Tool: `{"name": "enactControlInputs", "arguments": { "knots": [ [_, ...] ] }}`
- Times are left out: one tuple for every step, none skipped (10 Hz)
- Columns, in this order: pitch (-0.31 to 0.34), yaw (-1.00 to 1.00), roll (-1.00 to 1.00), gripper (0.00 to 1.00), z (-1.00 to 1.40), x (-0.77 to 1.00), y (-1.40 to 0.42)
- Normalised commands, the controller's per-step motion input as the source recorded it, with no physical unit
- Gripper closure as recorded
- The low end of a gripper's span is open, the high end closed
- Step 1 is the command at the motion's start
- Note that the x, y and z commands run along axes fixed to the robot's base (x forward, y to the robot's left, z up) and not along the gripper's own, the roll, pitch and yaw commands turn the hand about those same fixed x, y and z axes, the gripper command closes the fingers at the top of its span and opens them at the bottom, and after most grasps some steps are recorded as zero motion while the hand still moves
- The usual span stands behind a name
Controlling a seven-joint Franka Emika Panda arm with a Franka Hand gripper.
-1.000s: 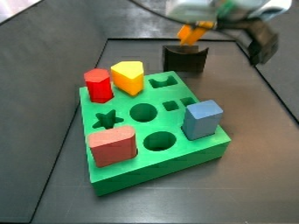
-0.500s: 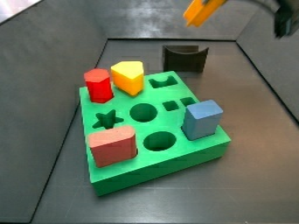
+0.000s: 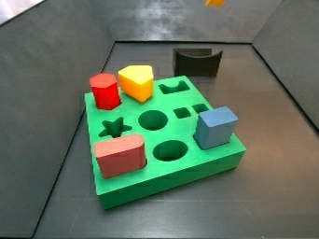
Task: Pick up the star object. Move up. Place the star object on the fixture. Regrasp the star object. Move to above the board. Insert the star object.
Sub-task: Move to above the board.
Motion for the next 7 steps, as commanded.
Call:
{"name": "enactControlInputs", "arguments": {
  "knots": [
    [-0.109, -0.11, -1.00, 1.00, 0.37, -1.00, -0.92],
    [-0.118, -0.11, -1.00, 1.00, 0.35, -1.00, -0.91],
    [-0.153, -0.11, -1.00, 1.00, 0.35, -1.00, -0.85],
    [-0.175, -0.11, -1.00, 1.00, 0.31, -1.00, -0.79],
    [-0.186, -0.11, -1.00, 1.00, 0.31, -1.00, -0.76],
    [-0.191, -0.12, -1.00, 1.00, 0.30, -1.00, -0.73],
    [-0.186, -0.13, -1.00, 1.00, 0.28, -1.00, -0.71]
  ]
}}
